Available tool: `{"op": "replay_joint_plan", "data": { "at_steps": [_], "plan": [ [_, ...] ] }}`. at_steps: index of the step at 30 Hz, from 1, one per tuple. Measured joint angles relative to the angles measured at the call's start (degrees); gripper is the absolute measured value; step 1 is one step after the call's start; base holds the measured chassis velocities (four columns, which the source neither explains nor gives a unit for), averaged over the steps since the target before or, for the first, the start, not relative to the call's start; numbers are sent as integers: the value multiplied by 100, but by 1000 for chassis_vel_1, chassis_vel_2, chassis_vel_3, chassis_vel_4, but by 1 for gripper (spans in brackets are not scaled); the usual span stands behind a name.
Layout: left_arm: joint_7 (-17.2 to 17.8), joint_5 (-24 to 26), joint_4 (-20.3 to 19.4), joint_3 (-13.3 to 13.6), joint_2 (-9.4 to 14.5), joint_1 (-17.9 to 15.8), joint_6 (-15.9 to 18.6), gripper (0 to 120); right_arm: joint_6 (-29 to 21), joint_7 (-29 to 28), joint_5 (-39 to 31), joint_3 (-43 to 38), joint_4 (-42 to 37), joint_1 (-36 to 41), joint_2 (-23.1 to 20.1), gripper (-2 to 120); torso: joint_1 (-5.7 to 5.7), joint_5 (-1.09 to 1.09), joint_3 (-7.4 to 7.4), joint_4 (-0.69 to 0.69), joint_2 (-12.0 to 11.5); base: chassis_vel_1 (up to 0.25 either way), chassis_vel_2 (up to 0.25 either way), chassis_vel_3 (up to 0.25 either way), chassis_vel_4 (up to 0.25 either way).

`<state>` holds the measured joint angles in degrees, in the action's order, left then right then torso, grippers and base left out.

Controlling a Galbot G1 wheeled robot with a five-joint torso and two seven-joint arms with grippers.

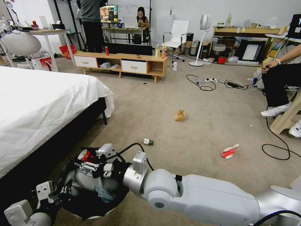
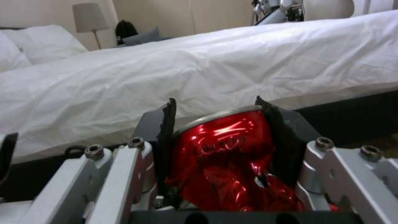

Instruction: Pick up the trash bin and place the garbage on the floor into it.

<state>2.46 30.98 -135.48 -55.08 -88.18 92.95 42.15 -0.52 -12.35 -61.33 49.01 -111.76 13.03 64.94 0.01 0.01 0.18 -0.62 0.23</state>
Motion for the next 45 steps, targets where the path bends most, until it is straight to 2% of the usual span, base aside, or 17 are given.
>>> {"op": "replay_joint_plan", "data": {
  "at_steps": [24, 40, 44, 45],
  "plan": [
    [1, 7, -38, 22, -34, 29, -2, 6, 202, 56, 385, 64, 424, 458, 137, 47, 0, 0, 0, 0, 0, 0, 0, 0, 0],
    [-12, 5, -58, 23, -53, 59, -3, 6, 371, 71, 664, 182, 754, 603, 385, 47, 0, 0, 0, 1, 0, 0, 0, 0, 0],
    [-13, 4, -59, 21, -53, 61, -2, 6, 378, 69, 675, 182, 753, 600, 368, 58, 0, 0, 0, 0, 0, 0, 0, 0, 0],
    [-14, 3, -59, 22, -53, 63, -2, 6, 387, 69, 682, 175, 753, 606, 369, 65, 0, 0, 0, 1, 0, 0, 0, 0, 0]
  ]
}}
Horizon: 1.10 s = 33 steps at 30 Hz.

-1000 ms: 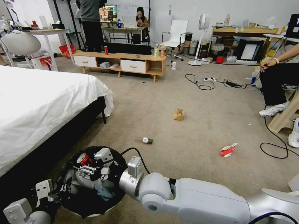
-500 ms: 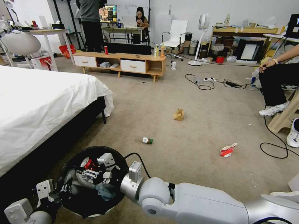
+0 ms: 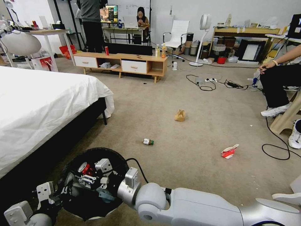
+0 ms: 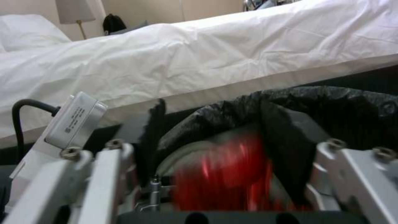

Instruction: Pick up the trash bin and place the garbage on the floor into it.

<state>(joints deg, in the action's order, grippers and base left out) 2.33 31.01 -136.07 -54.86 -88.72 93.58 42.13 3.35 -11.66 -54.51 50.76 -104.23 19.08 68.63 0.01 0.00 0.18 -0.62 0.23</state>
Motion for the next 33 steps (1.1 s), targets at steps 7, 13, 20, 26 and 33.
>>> {"op": "replay_joint_plan", "data": {
  "at_steps": [7, 13, 20, 26, 33],
  "plan": [
    [-1, -1, 0, -7, 1, 4, 1, 6, 10, 8, 4, -36, -2, 11, -62, 87, 0, 0, 0, -1, 0, 0, 0, 0, 0],
    [-2, -1, 0, -11, 1, 10, 0, 6, 22, 19, 17, -68, -19, 33, -110, 100, 0, 0, 0, 0, 0, 0, 0, 0, 0],
    [-3, -1, 0, -16, 1, 22, 1, 6, 41, 22, 20, -137, -66, 56, -186, 100, 0, 0, 0, 0, 0, 0, 0, 0, 0],
    [-3, 5, 0, -48, 9, 27, 1, 6, 82, 15, 30, -522, -274, 65, -371, 99, 0, 0, 0, 0, 0, 0, 0, 0, 0],
    [-4, 18, 0, -85, 17, 31, 1, 6, 111, 9, 47, -2075, -758, 298, -808, 100, 0, -1, 0, -1, 0, 0, 0, 0, 0]
  ]
}}
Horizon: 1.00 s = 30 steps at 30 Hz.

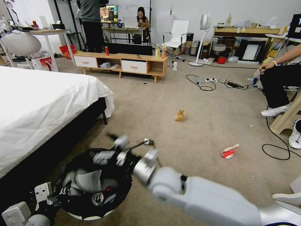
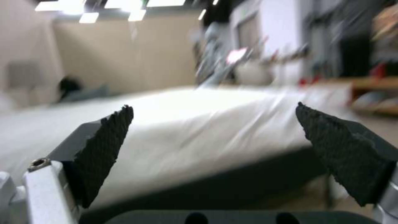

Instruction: Pick up the trash bin and place the garbage on the floor into it.

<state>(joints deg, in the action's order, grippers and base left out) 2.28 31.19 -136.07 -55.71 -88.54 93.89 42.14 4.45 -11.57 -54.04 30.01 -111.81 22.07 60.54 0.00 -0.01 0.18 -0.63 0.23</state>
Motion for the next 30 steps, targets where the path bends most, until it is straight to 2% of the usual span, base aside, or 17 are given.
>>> {"op": "replay_joint_plan", "data": {
  "at_steps": [2, 3, 4, 5, 6, 9, 12, 14, 16, 17, 21, 23, 27, 30],
  "plan": [
    [0, 0, 0, -2, -1, -1, 0, 6, 1, 0, 0, -243, -70, 44, -55, 100, 0, -1, 0, 1, 0, 0, 0, 0, 0],
    [0, -3, 0, -12, -4, -2, 0, 6, 2, -15, -2, -838, -234, 164, -191, 100, 0, 0, 1, 1, 0, 0, 0, 0, 0],
    [0, -3, 0, -12, -4, -2, 0, 6, 2, -15, -2, -838, -234, 164, -191, 100, 0, 0, 1, 1, 0, 0, 0, 0, 0],
    [0, -16, 0, -29, -4, 0, 0, 6, 3, -42, 19, -1495, -375, 337, -348, 100, 0, 0, 0, 0, 0, 0, 0, 0, 0],
    [0, -16, 0, -29, -4, 0, 0, 6, 3, -42, 19, -1495, -375, 337, -348, 100, 0, 0, 0, 0, 0, 0, 0, 0, 0],
    [-7, -43, -12, -69, -12, 37, 0, 6, 102, -346, 300, -2640, -665, 826, -661, 100, 0, 0, 0, 0, 0, 0, 0, 0, 0],
    [-9, -68, -30, -101, -32, 60, 0, 6, 99, -427, 428, -3036, -775, 1051, -748, 100, 0, -1, 0, 2, 0, 0, 0, 0, 0],
    [-11, -102, -61, -148, -58, 83, 0, 6, 2, -581, 663, -3948, -1047, 1636, -896, 100, 0, 0, 0, 1, 0, 0, 0, 0, 0],
    [-14, -110, -66, -154, -63, 85, 0, 6, -35, -603, 757, -4265, -1143, 1887, -934, 100, 0, 0, 0, 2, 0, 0, 0, 0, 0],
    [-14, -126, -66, -164, -69, 89, 0, 6, -44, -619, 885, -4585, -1234, 2197, -967, 100, 0, -1, 0, -3, 0, 0, 0, 0, 0],
    [-17, -155, -88, -191, -110, 137, -2, 6, -48, -636, 1185, -5106, -1369, 2733, -960, 100, 0, -2, -1, -5, 0, 0, 0, 0, 0],
    [-31, -264, -132, -237, -220, 231, -58, 6, 18, -637, 1577, -5598, -1431, 3180, -826, 100, 0, -1, 0, 5, 0, 0, 0, 0, 0],
    [-61, -355, -142, -211, -264, 230, -101, 6, 38, -648, 1948, -5962, -1534, 3547, -740, 100, 0, 1, 0, 1, 0, 0, 0, 0, 0],
    [-98, -434, -151, -187, -287, 232, -137, 6, 179, -652, 2267, -6324, -1583, 4104, -636, 100, 0, 0, 0, 0, 0, 0, 0, 0, 0]
  ]
}}
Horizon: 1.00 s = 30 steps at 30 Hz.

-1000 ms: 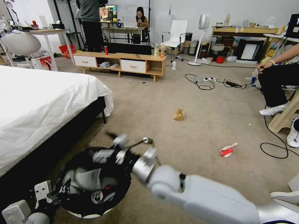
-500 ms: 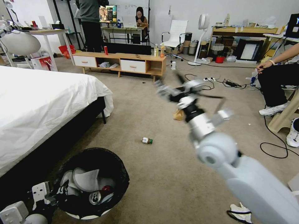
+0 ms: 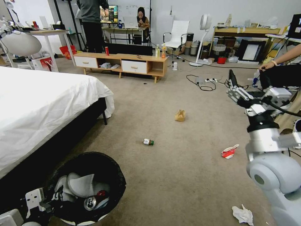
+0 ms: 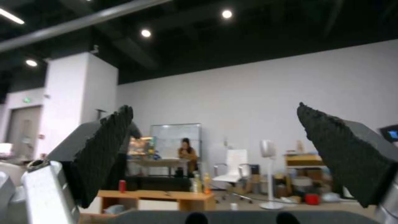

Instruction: Pick up the trash bin and place the garbage on the floor into it.

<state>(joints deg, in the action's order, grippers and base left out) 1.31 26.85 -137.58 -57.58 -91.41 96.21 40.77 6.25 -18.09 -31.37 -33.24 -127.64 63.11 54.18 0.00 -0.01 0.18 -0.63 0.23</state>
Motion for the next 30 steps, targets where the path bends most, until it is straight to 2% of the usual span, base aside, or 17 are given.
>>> {"op": "replay_joint_plan", "data": {
  "at_steps": [8, 11, 12, 14, 21, 30],
  "plan": [
    [-60, -74, -1, 63, -52, -30, -14, 6, 274, -18, 687, -674, -44, 1106, 422, 100, 0, 1, 0, -1, 0, 0, 0, 0, 0],
    [-90, -128, -1, 134, -71, -31, -55, 6, 351, -121, 1226, -772, -106, 1622, 789, 100, 0, 2, 0, 0, 0, 0, 0, 0, 0],
    [-90, -128, -1, 134, -71, -31, -55, 6, 351, -121, 1226, -772, -106, 1622, 789, 100, 0, 2, 0, 0, 0, 0, 0, 0, 0],
    [-94, -135, -2, 169, -72, -29, -60, 6, 454, -190, 1680, -768, -91, 1879, 1104, 100, 0, 1, 1, 1, 0, 0, 0, 0, 0],
    [-163, -169, -1, 188, -77, -28, -161, 6, 562, -226, 1985, -641, -68, 2086, 1385, 100, 0, 1, 1, 1, 0, 0, 0, 0, 0],
    [-225, -171, 1, 154, -61, -7, -196, 6, 581, -224, 2131, -554, -45, 2165, 1449, 100, 0, 2, 0, 2, 0, 0, 0, 0, 0]
  ]
}}
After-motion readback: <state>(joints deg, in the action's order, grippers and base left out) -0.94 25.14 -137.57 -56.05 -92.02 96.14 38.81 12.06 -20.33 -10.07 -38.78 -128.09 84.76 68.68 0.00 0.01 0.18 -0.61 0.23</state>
